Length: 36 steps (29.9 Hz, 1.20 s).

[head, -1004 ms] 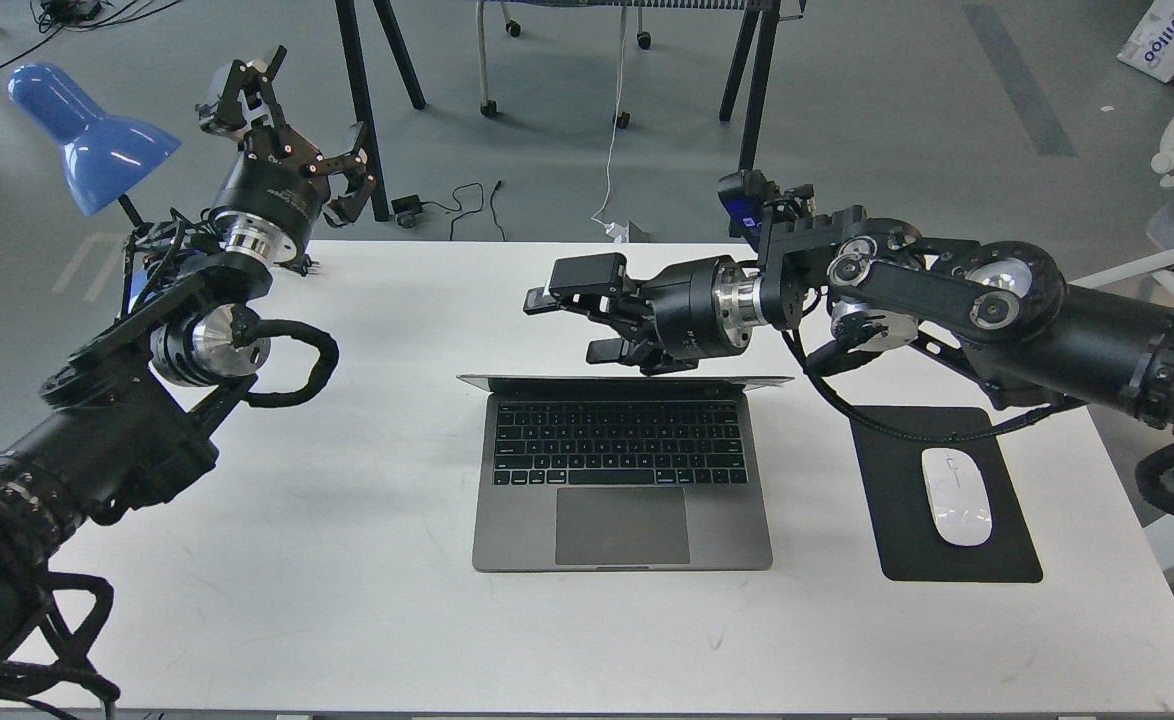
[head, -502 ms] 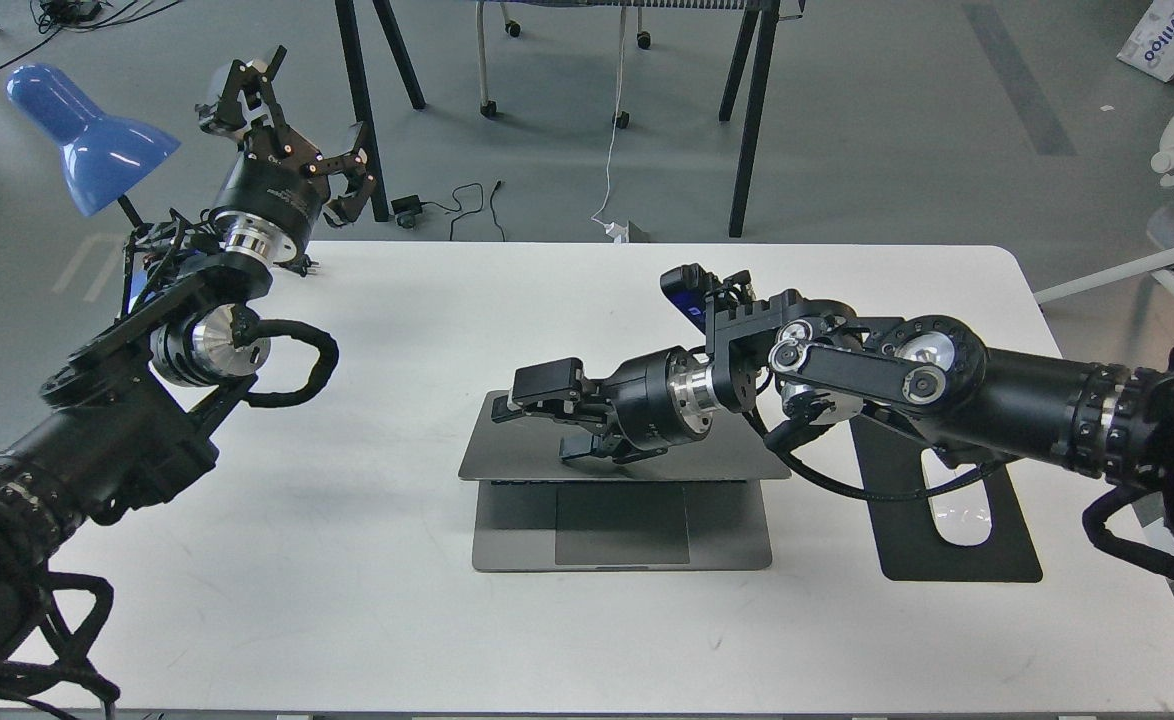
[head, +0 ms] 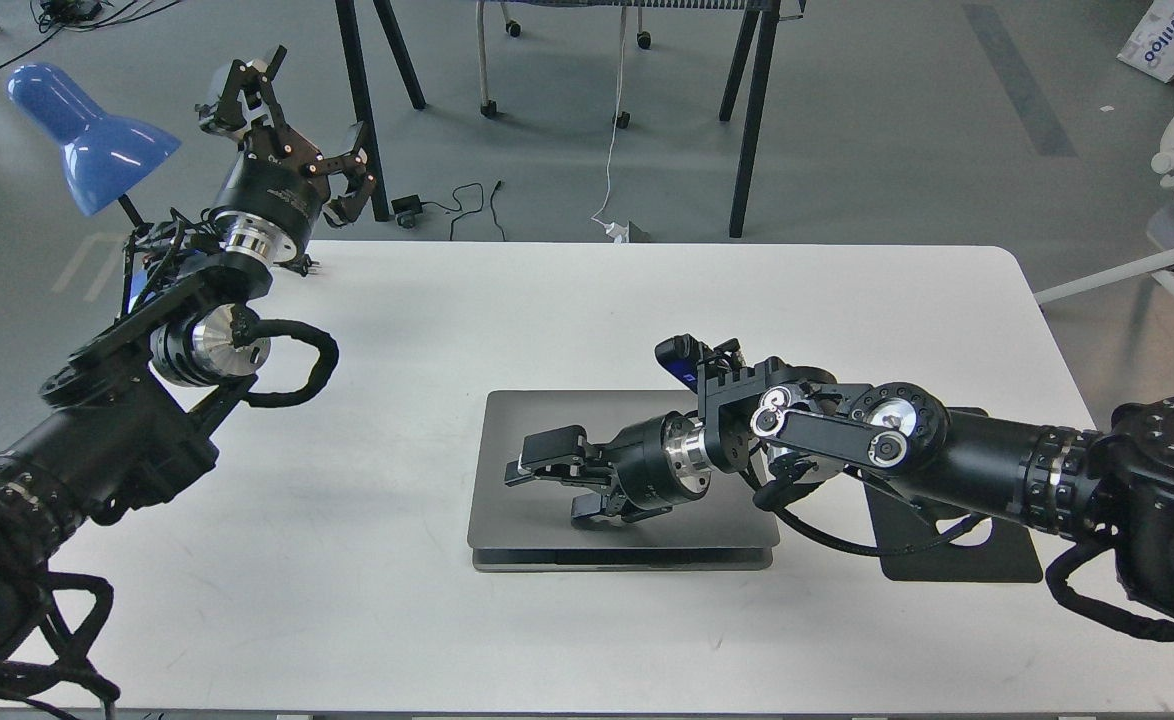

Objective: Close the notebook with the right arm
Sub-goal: 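Push the laptop screen down onto the keyboard with the right gripper, then lift the right gripper up and away from the closed laptop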

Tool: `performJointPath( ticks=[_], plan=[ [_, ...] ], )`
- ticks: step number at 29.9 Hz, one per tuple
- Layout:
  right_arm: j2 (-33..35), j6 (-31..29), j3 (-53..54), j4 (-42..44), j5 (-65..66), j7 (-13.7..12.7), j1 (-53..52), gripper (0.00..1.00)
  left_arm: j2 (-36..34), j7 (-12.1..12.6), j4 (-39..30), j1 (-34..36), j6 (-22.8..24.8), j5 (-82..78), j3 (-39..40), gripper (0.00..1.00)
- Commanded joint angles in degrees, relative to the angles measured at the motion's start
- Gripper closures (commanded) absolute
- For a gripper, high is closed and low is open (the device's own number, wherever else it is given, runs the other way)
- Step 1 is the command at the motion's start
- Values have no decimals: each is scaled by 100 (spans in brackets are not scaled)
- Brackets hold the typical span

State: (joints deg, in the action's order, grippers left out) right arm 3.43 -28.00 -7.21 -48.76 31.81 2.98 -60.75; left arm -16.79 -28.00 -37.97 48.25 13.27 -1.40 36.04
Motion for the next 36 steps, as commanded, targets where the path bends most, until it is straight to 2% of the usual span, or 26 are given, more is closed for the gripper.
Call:
performJointPath(
  ticks=[1,9,20,24,33,36],
  plan=[
    [-140,0,1,323,0,0,107,0,0,0,0,0,0,-1,0,0],
    [-343,0,1,771,0,9,371,0,0,0,0,0,0,-1,0,0],
    [-343,0,219,816,-35,27,135,0,0,0,0,0,0,-9,0,0],
    [-282,0,948,903,-43,27,-305,0,0,0,0,0,0,-1,0,0],
    [-281,0,2706,2545,-79,62,-868,0,0,0,0,0,0,-9,0,0],
    [-255,0,2883,2731,-87,79,-868,0,0,0,0,0,0,-9,0,0]
  ],
)
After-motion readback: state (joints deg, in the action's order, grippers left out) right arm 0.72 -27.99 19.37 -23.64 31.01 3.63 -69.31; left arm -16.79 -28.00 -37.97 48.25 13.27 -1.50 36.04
